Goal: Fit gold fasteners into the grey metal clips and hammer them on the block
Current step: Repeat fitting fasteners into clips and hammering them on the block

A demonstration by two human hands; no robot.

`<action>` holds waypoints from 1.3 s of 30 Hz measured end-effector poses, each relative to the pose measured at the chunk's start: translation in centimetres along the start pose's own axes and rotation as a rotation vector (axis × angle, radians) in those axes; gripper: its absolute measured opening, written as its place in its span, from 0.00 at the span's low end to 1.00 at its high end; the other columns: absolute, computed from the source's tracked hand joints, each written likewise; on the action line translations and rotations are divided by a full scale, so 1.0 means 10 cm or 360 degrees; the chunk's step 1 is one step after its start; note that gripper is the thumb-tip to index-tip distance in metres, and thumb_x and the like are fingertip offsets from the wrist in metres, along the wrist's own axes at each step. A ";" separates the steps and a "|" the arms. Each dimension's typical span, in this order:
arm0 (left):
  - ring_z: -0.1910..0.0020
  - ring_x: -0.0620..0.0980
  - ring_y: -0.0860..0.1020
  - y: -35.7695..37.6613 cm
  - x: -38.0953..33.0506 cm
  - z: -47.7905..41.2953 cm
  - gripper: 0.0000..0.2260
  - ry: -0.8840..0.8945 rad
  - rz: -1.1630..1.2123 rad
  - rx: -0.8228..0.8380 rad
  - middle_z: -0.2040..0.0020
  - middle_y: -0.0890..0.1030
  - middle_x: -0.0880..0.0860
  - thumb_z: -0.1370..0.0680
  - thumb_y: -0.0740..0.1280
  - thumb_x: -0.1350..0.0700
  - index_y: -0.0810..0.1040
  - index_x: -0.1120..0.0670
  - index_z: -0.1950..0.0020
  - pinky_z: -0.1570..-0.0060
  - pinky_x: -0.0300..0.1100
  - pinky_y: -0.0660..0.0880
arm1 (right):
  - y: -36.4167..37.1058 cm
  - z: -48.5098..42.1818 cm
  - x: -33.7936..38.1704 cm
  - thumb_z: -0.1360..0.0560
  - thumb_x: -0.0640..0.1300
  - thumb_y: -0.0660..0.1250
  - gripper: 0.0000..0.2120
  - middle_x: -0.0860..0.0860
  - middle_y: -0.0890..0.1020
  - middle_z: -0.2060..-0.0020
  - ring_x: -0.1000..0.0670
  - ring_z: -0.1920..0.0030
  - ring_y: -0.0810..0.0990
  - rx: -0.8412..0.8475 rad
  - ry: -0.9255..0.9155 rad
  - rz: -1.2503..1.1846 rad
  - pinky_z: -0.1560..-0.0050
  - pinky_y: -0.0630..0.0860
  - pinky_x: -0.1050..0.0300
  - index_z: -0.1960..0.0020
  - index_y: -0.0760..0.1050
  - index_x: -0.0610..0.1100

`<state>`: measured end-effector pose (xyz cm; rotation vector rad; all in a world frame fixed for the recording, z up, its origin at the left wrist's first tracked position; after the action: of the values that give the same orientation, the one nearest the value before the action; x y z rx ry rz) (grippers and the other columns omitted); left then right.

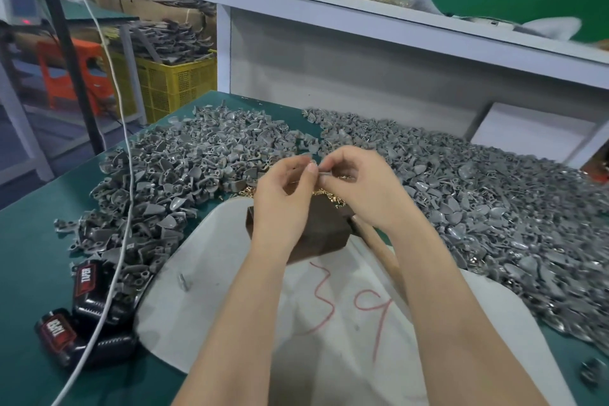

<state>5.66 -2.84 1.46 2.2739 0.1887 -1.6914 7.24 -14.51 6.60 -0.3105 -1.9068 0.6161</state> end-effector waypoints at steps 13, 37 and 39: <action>0.57 0.43 0.80 -0.21 0.15 -0.03 0.10 -0.0134 0.0122 -0.0299 0.54 0.81 0.50 0.21 0.63 0.65 0.78 0.50 0.53 0.55 0.34 0.76 | 0.13 -0.41 -0.85 0.24 0.35 0.61 0.17 0.50 0.79 0.40 0.47 0.42 0.77 0.0196 0.0513 0.1049 0.40 0.74 0.51 0.44 0.80 0.52; 0.50 0.48 0.73 -0.06 0.08 0.01 0.08 -0.0058 -0.0648 -0.0072 0.46 0.66 0.50 0.22 0.65 0.55 0.81 0.47 0.45 0.46 0.35 0.68 | 0.28 -0.56 -1.16 0.24 0.41 0.64 0.11 0.48 0.81 0.49 0.44 0.47 0.78 0.0375 0.0625 0.1069 0.52 0.69 0.60 0.64 0.72 0.51; 0.48 0.50 0.74 -0.01 0.06 0.02 0.09 -0.0006 -0.0818 -0.0016 0.46 0.69 0.50 0.21 0.65 0.57 0.81 0.48 0.45 0.47 0.37 0.69 | 0.25 -0.56 -1.14 0.23 0.40 0.62 0.08 0.45 0.82 0.52 0.43 0.49 0.78 0.0276 0.0598 0.0958 0.55 0.69 0.58 0.60 0.76 0.45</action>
<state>5.67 -2.82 0.78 2.3473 0.8398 -1.9130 16.84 -16.37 -1.92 -0.8406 -1.3775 1.0311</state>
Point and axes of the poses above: each hand's wrist, its own z-axis away from the middle knuckle, its own y-axis out of the palm, x = y × z, the point moved 8 cm from there along -z, towards the middle knuckle
